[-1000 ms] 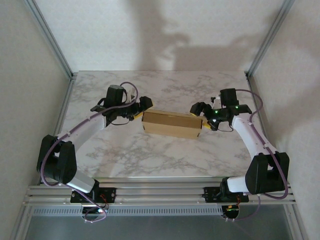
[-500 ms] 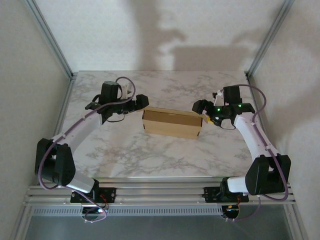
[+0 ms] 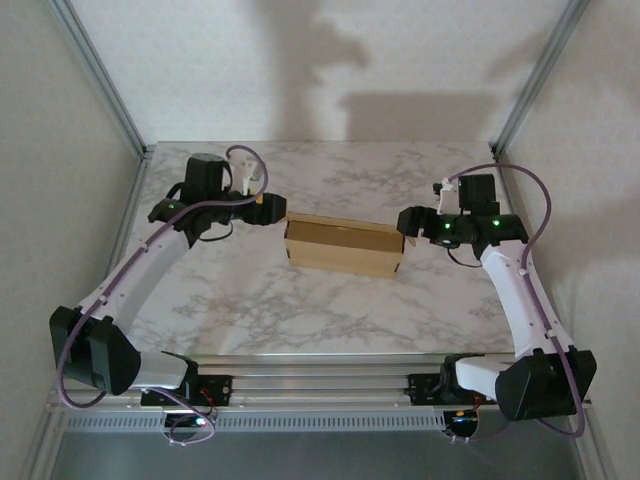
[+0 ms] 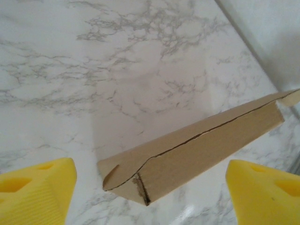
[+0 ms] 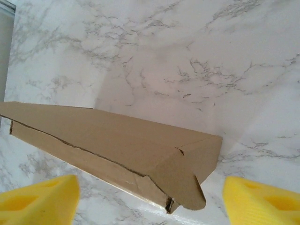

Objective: Fold the paper box

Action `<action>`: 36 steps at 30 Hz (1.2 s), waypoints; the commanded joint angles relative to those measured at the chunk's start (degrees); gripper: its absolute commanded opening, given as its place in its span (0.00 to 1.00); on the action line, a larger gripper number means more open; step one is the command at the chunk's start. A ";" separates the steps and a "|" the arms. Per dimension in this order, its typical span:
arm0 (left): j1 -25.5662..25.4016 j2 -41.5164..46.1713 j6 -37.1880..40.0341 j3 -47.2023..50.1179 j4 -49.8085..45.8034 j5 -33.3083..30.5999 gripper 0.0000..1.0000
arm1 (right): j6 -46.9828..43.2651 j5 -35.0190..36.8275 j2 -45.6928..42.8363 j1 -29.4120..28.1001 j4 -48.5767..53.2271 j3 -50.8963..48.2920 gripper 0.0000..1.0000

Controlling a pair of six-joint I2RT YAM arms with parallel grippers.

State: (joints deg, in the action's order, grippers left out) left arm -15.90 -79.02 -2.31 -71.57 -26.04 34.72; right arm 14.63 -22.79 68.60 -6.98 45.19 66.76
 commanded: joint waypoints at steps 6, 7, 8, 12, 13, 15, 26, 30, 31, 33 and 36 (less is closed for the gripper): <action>0.34 -7.55 12.35 -7.27 -12.74 2.68 0.63 | -3.51 0.15 -1.19 -0.21 2.71 1.01 0.64; 0.34 -8.11 13.18 -7.60 -13.31 2.92 0.59 | -3.56 0.10 -1.15 -0.30 2.68 1.05 0.64; 0.31 -8.69 13.91 -7.92 -13.71 3.43 0.57 | -3.59 0.09 -1.07 -0.36 2.65 0.98 0.64; 0.33 -10.55 15.48 -9.36 -15.60 5.56 0.54 | -3.28 0.00 -0.61 -0.52 2.36 0.72 0.64; 0.34 -10.84 15.49 -9.46 -15.52 5.86 0.52 | -3.27 -0.04 -0.54 -0.55 2.28 0.65 0.64; 0.29 -11.58 15.53 -9.79 -15.68 6.23 0.48 | -3.23 0.07 -0.32 -0.49 2.27 0.51 0.64; 0.12 -12.68 15.82 -10.92 -16.98 6.66 0.26 | -3.86 1.79 0.51 -1.00 3.02 0.81 0.54; -0.07 -12.98 15.76 -11.13 -17.20 6.75 0.23 | -4.33 3.09 0.34 -1.72 3.24 0.40 0.46; -0.17 -13.00 15.83 -11.13 -17.28 6.81 0.22 | -4.48 3.93 0.45 -2.03 3.35 0.18 0.45; -0.23 -13.24 15.81 -11.27 -17.38 6.80 0.22 | -4.70 5.53 0.64 -2.62 3.26 -0.05 0.43; -0.44 -13.35 15.76 -11.46 -17.40 6.73 0.22 | -4.96 7.77 1.01 -3.63 3.41 -0.08 0.41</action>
State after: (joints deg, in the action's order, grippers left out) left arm -16.03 -91.66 12.51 -81.19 -42.04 39.99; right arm 10.96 -18.26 69.01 -9.69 47.62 66.76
